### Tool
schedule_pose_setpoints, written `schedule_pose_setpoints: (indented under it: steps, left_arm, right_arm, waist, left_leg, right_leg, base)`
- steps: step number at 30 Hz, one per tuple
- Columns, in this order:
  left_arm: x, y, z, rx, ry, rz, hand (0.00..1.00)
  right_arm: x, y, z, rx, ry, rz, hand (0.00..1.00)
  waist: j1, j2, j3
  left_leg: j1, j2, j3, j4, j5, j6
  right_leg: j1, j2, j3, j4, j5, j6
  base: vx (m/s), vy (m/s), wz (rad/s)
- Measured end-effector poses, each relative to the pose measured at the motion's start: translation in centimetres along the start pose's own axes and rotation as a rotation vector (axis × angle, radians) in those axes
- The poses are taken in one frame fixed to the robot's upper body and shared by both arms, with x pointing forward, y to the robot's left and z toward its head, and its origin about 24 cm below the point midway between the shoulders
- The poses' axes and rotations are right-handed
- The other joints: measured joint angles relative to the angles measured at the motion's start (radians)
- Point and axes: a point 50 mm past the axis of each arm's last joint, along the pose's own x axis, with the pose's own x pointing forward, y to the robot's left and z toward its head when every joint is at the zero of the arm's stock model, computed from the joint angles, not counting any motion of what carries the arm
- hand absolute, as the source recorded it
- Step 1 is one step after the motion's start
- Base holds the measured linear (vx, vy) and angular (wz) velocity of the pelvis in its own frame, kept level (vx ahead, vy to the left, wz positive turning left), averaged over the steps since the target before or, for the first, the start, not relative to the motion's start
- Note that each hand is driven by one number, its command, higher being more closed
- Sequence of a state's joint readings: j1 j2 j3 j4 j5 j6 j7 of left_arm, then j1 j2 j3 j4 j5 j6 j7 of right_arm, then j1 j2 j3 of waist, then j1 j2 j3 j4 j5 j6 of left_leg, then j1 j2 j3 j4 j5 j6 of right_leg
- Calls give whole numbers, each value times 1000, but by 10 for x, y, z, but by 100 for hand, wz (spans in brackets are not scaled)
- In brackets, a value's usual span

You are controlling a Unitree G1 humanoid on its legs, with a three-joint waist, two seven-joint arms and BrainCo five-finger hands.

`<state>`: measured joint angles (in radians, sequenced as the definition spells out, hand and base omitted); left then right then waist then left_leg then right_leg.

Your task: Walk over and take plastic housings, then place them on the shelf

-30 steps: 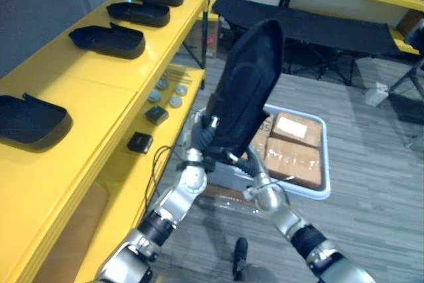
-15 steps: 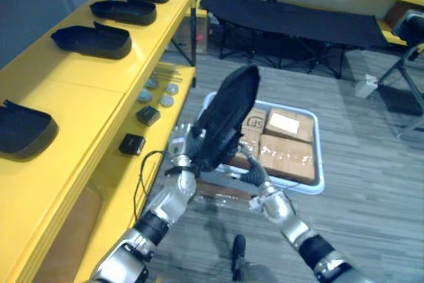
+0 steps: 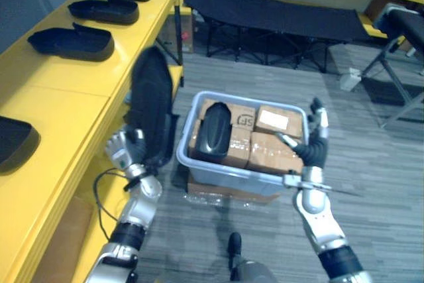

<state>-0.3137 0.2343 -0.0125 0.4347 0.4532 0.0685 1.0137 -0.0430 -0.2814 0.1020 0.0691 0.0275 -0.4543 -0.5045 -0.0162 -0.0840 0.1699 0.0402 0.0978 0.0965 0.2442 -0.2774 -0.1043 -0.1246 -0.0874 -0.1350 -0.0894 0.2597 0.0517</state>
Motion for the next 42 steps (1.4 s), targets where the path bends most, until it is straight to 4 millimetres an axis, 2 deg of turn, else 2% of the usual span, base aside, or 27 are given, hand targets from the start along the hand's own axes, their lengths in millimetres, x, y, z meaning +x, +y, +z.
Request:
schedule_pose_setpoints:
  steps: [3, 4, 6, 7, 9, 12, 16, 19, 21, 22, 24, 25, 27, 29, 31, 33, 35, 36, 37, 38, 39, 42]
  left_arm:
    - [7, 15, -9, -114, 78, 84, 100]
    - [6, 24, -10, -210, 105, 106, 100]
    - [4, 32, -8, -307, 120, 115, 100]
    - [-3, 43, 0, -443, 115, 114, 100]
    - [-11, 55, 11, -562, 92, 112, 100]
    - [-27, 73, 26, -687, 17, 73, 100]
    - [-27, 80, 29, -737, 8, 54, 100]
    - [-23, 99, 26, -728, -31, 95, 100]
    - [-21, 118, 20, -698, -50, 156, 100]
    - [-20, 122, 18, -686, -52, 172, 100]
    - [-19, 141, 5, -619, -49, 234, 100]
    - [-19, 145, 2, -601, -45, 245, 100]
    - [-22, 158, -11, -536, -25, 280, 100]
    - [-26, 168, -19, -494, -6, 302, 100]
    - [-35, 181, -29, -439, 26, 322, 100]
    - [-39, 185, -34, -415, 42, 321, 100]
    - [-44, 190, -38, -394, 55, 321, 100]
    - [-45, 192, -39, -387, 50, 311, 100]
    - [-45, 194, -39, -381, 45, 306, 100]
    - [-47, 197, -41, -387, 50, 292, 100]
    - [-48, 201, -42, -396, 52, 285, 100]
    - [-48, 208, -42, -402, 35, 257, 100]
  right_arm:
    - [-8, -17, -5, 19, 51, -55, 0]
    - [-14, -27, -10, 30, 89, -86, 0]
    - [-19, -32, -14, 49, 127, -98, 0]
    - [-26, -37, -20, 99, 184, -118, 0]
    - [-33, -40, -24, 140, 218, -150, 0]
    - [-40, -42, -27, 242, 243, -180, 0]
    - [-39, -39, -24, 309, 205, -136, 0]
    - [-33, -20, -20, 354, 184, -62, 0]
    - [-26, 1, -16, 396, 168, 19, 0]
    - [-23, 6, -15, 404, 163, 37, 0]
    - [-14, 26, -14, 433, 155, 109, 0]
    - [-12, 30, -14, 441, 155, 128, 0]
    - [-7, 46, -16, 448, 173, 187, 0]
    - [-6, 58, -17, 454, 189, 237, 0]
    - [-11, 73, -21, 456, 229, 307, 0]
    - [-15, 78, -25, 448, 264, 327, 0]
    - [-20, 83, -31, 445, 303, 340, 0]
    - [-21, 83, -32, 441, 313, 342, 0]
    - [-22, 83, -32, 438, 315, 341, 0]
    - [-22, 82, -34, 425, 319, 339, 0]
    - [-22, 81, -35, 414, 325, 326, 0]
    - [-23, 82, -36, 386, 327, 316, 0]
  waist:
    - [-1, 4, 2]
    - [-2, 7, 3]
    - [-3, 9, 3]
    - [-2, 11, 4]
    - [1, 16, 7]
    - [6, 47, 4]
    - [14, 84, -14]
    - [39, 90, -18]
    - [82, 94, -22]
    - [91, 95, -23]
    - [142, 100, -31]
    - [153, 103, -33]
    - [197, 113, -46]
    - [226, 119, -51]
    - [260, 114, -81]
    - [283, 109, -86]
    - [290, 96, -96]
    - [281, 88, -97]
    - [279, 83, -100]
    - [281, 77, -104]
    - [298, 73, -102]
    - [310, 58, -106]
  left_leg:
    - [11, 0, 4, -9, 0, 0]
    - [11, 0, 4, -10, 0, 0]
    - [11, 0, 4, -9, 0, 0]
    - [10, 0, 4, -9, 0, 0]
    - [11, 0, 3, -9, 0, 0]
    - [12, -1, -5, -8, 0, 1]
    - [13, -1, -41, -7, 1, 0]
    - [9, 5, -86, -9, 6, -3]
    - [0, 8, -132, -12, 16, -5]
    - [-4, 8, -149, -12, 19, -5]
    - [-7, 3, -210, -38, 41, -8]
    - [-8, 1, -225, -44, 46, -8]
    - [-8, -7, -275, -63, 61, -7]
    - [-10, -22, -320, -75, 73, -2]
    - [-42, -52, -393, -81, 95, 8]
    - [-43, -67, -418, -95, 110, 14]
    - [-64, -81, -410, -106, 127, 33]
    - [-87, -57, -323, -106, 137, 55]
    - [-99, -47, -283, -107, 147, 57]
    - [-109, -40, -246, -114, 171, 39]
    - [-114, -49, -243, -118, 185, 27]
    - [-142, -73, -269, -112, 204, 14]
  right_leg:
    - [3, 1, 3, 0, -1, -1]
    - [3, 1, 3, 0, -1, -2]
    - [3, 1, 1, 0, -2, -2]
    - [4, 2, -1, 0, -4, -2]
    - [7, 1, -3, 0, -7, -1]
    - [15, -1, -18, 0, -12, -2]
    - [38, -4, -59, 0, -36, -4]
    - [62, -5, -112, 0, -49, -7]
    - [82, -7, -166, 0, -61, -7]
    - [88, -8, -182, 0, -65, -6]
    - [110, -17, -246, 0, -68, -5]
    - [117, -17, -260, 0, -70, -4]
    - [138, -33, -316, 0, -74, -1]
    - [163, -45, -367, 1, -82, 10]
    - [185, -74, -456, 9, -88, 18]
    - [205, -90, -503, 10, -88, 18]
    - [239, -118, -578, 10, -99, 38]
    - [268, -133, -643, 10, -109, 50]
    - [280, -141, -669, 10, -115, 58]
    - [300, -153, -712, 10, -119, 64]
    - [317, -164, -732, 10, -128, 76]
    - [340, -178, -767, 16, -141, 67]
  base:
    - [3, -3, -5]
    - [0, 0, 0]
    - [0, 0, 0]
    - [15, 9, 5]
    - [12, 9, 6]
    - [5, 1, 10]
    - [-1, -16, 27]
    - [-8, -43, 44]
    - [-10, -50, 59]
    - [0, -47, 76]
    - [31, -47, 79]
    - [43, -34, 69]
    - [53, -3, 76]
    - [45, 11, 81]
    - [42, 39, 105]
    - [19, 52, 89]
    - [15, 47, 126]
    - [31, 12, 140]
    - [64, 22, 153]
    - [65, 58, 113]
    - [66, 70, 94]
    - [84, 60, 75]
